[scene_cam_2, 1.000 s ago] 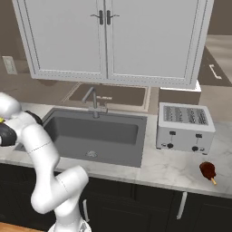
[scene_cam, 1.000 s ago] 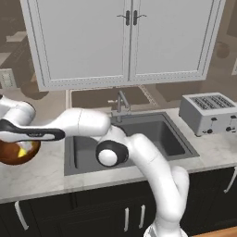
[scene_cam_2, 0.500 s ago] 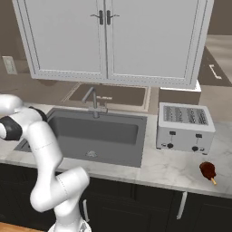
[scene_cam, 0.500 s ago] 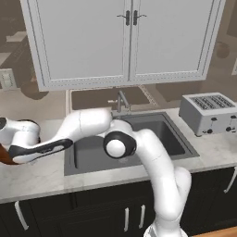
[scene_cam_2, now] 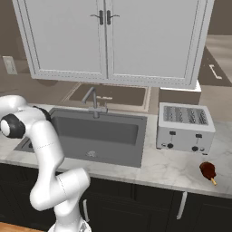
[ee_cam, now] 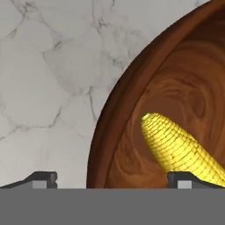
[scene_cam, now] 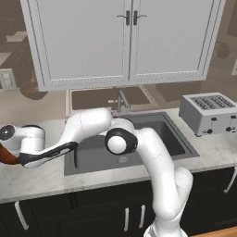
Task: Pick the corn from the sink and place it in the bowl. Then pick the bowl and place it in the microwave. Then close the microwave door and press the start button.
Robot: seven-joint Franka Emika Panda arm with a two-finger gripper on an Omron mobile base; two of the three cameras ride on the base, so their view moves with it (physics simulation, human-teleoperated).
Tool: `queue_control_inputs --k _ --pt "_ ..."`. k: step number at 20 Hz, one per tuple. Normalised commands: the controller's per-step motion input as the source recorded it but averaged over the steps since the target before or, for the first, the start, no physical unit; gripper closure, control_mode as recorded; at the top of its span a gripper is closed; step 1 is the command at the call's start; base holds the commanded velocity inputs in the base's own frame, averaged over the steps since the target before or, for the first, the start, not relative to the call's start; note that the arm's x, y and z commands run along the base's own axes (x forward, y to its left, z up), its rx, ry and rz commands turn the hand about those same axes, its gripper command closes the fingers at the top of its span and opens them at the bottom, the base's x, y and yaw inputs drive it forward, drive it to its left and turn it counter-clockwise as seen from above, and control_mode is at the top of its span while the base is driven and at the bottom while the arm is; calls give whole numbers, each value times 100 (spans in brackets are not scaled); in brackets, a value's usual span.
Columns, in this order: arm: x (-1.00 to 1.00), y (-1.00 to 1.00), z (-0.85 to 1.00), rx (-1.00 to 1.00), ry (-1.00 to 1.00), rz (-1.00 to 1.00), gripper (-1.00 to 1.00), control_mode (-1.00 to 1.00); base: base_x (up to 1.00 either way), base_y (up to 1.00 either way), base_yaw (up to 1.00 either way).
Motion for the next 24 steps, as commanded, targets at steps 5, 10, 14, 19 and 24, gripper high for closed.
queue_control_inputs --k 5,10,14,19,24 --pt "14 40 -25 0 -4 -8 -100 -100 0 0 0" --pt "16 16 -37 0 0 -8 -100 -100 0 0 0" --pt "26 0 -42 1 0 -8 100 -100 0 0 0" --pt "25 0 -34 2 0 -5 100 -100 0 0 0" --pt "6 -16 -17 1 0 -1 100 -100 0 0 0"
